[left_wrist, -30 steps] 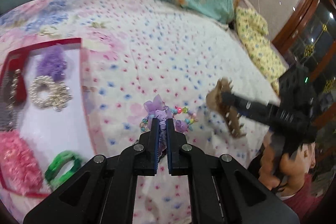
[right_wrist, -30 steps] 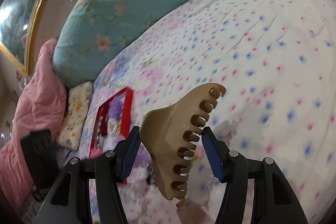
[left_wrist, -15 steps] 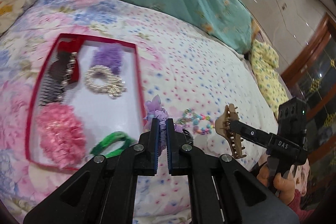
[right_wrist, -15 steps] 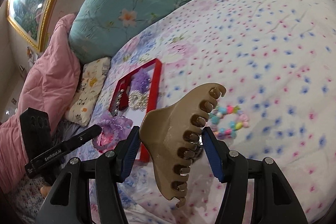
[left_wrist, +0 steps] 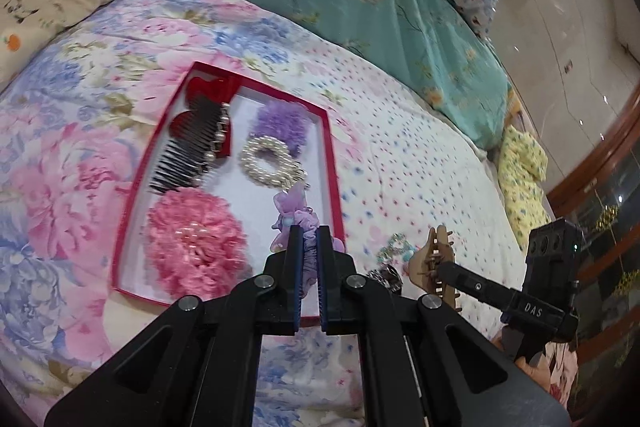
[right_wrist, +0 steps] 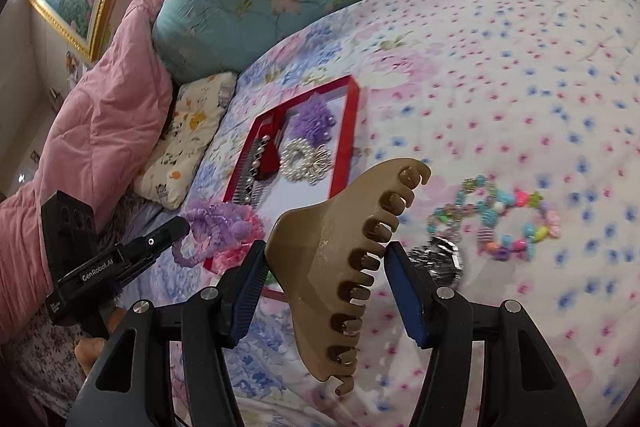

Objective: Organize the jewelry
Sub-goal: 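Carry the claw clip and purple scrunchie into the red box and open both tools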

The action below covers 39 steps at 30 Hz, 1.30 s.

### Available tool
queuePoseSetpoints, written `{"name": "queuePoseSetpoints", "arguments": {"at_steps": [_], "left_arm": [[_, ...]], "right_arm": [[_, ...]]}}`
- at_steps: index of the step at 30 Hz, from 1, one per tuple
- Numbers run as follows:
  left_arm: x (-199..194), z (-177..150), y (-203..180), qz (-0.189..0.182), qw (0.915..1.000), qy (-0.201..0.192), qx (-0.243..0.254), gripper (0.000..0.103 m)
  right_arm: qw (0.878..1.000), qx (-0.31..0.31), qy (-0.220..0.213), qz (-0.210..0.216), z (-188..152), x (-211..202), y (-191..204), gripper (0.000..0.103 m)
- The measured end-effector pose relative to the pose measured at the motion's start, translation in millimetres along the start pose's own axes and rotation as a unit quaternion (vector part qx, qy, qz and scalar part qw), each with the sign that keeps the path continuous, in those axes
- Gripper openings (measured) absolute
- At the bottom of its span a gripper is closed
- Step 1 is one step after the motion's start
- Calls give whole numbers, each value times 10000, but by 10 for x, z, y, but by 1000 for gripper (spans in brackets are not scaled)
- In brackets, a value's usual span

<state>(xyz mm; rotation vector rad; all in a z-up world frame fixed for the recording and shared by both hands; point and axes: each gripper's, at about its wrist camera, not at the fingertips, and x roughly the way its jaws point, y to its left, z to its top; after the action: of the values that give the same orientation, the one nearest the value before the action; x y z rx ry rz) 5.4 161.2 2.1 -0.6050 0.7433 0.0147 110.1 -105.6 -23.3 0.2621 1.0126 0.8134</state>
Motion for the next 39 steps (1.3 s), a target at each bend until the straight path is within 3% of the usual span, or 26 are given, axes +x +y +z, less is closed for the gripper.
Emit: {"name": "queuePoseSetpoints", "arguments": {"at_steps": [19,29,39], "left_arm": [[167,242,476,90,9992,-96,-372,4],[475,321,668,232,9987,42,-463,4],[663,280,767,497,9972,239,-509,4]], "right_arm": [[9955,-828,419,164,348,885,633,60],[9906,-1143,710,-243,556,1509,595,60],[9889,-1241,736,-347,676,1700,485,61]]}}
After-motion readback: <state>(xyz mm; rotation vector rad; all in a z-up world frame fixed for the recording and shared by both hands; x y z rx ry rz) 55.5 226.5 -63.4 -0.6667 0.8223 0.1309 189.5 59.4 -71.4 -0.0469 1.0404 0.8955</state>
